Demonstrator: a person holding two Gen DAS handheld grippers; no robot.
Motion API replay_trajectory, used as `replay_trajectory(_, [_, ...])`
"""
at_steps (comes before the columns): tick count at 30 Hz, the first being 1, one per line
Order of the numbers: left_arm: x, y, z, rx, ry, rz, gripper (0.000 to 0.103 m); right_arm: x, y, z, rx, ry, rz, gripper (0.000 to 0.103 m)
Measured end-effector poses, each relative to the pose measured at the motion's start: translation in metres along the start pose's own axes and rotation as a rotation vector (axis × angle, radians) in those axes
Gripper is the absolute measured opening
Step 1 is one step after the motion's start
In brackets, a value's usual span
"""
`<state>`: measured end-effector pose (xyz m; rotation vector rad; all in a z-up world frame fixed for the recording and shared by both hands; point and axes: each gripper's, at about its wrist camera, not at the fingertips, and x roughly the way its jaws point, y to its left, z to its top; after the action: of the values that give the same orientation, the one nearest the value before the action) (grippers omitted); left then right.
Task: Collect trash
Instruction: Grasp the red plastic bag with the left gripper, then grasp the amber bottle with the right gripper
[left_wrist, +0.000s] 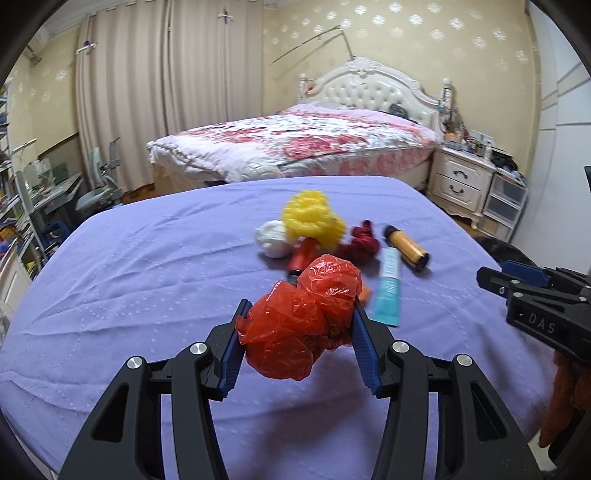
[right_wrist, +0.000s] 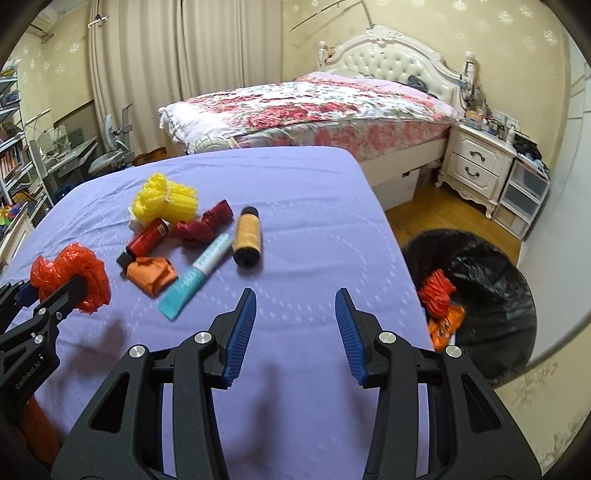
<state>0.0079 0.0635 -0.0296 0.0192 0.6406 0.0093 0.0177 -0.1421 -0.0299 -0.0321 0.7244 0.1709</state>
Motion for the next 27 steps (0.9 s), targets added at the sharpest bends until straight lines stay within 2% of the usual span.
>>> replay_trajectory(9, [0.028, 0.045, 0.017, -0.086, 0.052, 0.092, 0.052, 0.048, 0.026, 0.045, -0.056, 0.042, 0.044, 0.04])
replay_trajectory(18, [0.042, 0.064, 0.02, -0.121, 0.087, 0.088, 0.052, 0.087, 0.04, 0.056, -0.096, 0.121, 0.046, 0.022])
replay_trajectory(27, [0.049, 0.067, 0.019, -0.145, 0.12, 0.068, 0.052, 0.091, 0.041, 0.059, -0.1, 0.136, 0.046, 0.022])
